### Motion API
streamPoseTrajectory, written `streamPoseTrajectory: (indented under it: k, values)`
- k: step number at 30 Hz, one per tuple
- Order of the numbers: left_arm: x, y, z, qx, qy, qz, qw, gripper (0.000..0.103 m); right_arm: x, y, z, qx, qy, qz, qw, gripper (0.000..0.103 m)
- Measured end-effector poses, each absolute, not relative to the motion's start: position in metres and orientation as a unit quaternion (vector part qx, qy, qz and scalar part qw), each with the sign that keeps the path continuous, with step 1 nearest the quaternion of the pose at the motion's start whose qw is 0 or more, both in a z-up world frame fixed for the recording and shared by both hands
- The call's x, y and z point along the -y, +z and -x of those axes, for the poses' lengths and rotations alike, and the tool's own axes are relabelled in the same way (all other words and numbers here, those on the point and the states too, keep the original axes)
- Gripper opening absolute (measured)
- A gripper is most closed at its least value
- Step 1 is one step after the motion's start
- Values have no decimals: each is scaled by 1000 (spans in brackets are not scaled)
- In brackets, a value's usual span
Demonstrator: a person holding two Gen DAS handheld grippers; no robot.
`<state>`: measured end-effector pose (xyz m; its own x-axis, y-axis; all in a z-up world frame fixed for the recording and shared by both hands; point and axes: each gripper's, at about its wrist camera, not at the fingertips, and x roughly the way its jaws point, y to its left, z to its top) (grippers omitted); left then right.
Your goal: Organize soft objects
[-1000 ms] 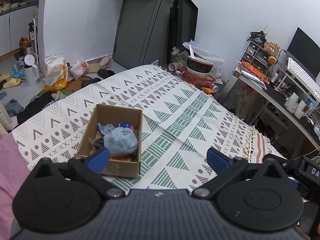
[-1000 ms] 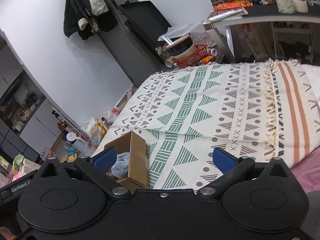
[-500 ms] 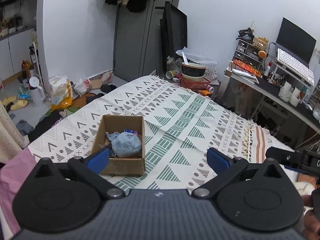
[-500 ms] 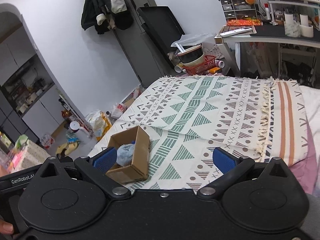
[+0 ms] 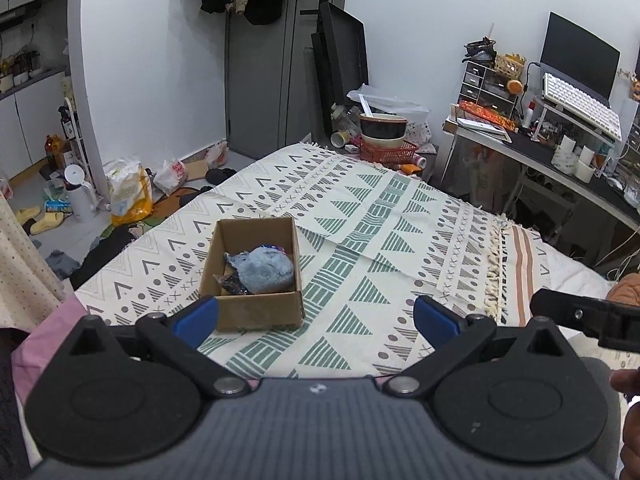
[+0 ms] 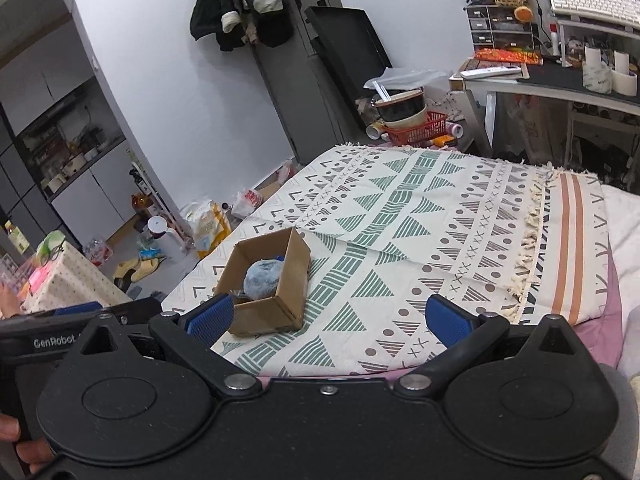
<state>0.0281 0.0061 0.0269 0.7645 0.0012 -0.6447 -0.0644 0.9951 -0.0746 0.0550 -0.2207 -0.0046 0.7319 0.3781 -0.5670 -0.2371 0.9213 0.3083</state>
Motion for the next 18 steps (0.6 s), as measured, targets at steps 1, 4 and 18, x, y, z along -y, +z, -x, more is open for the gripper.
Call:
streamPoseTrajectory:
  k: [1,4,18]
  values:
    - [-5,27,-26,-342,19,41,938,103,221,-4,-52,-324,167,-107,925,103]
    - [-7,27,-21,-346,19,39,937,103,220,-6,-44,-324,179,-104,923,103]
    - [-12,23,4,-349,18,35,936,103,224,-10,-30,-329,173,-83,925,103]
